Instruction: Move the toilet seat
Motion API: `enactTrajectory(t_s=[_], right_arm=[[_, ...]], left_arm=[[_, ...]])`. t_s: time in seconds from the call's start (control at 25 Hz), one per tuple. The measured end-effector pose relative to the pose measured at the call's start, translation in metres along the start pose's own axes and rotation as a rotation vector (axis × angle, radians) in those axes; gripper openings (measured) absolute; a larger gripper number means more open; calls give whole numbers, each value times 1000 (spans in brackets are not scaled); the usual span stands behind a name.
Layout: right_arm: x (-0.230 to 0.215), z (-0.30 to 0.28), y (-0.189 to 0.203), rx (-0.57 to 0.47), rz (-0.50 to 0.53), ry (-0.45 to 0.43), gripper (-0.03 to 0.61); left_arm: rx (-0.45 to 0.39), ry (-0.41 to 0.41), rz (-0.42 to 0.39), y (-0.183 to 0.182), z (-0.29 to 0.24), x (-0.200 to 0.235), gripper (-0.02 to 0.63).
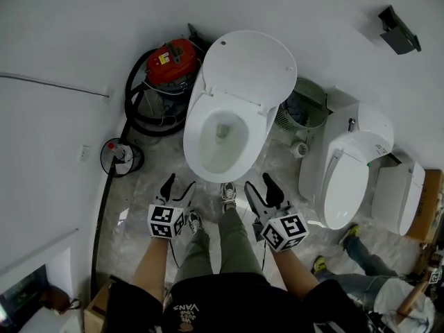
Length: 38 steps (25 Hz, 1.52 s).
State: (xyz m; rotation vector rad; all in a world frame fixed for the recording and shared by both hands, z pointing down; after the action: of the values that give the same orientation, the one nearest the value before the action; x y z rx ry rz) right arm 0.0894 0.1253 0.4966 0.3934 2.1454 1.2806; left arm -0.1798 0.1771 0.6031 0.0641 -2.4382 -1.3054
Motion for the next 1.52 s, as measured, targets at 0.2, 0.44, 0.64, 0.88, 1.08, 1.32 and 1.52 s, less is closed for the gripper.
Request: enactTrajectory(t_s=[0.2,0.44,0.64,0.88,1.08,1.32,1.52], right_arm=[[-18,-21,29,23,-20,-2,221],[-34,-46,58,34,-38,-23,219],[-52,-58,78,55,-38,-22,219],[-68,-70,103,87,-47,-13,218],[-78,-76,122,111,-73,1,218],[-83,-75,146,144,-100,13,218],[-87,-71,155,161,-114,33,218]], left_arm=[[55,-6,61,40,-38,7,293],[81,-9,182,85,-73,24,308],[123,-35,316,119,-94,38,312],[132,-56,431,145,-121,53,312],[152,-91,509,162,-140,63,314],[162,-127,605,182,-156,72,320],[161,-131,644,186,-170,74,325]])
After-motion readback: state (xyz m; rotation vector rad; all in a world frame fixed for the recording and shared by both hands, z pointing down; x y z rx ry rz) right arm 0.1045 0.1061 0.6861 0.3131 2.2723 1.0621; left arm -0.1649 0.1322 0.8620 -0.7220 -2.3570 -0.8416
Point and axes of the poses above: the fingertips, and each gripper's own axes: z backward along the fingers, x to its left, y out of its underside, the point moved 8 cm from there along z, backward along the fingers, and after that the axes turned 3 degrees about -x, right-handed, at the moved point
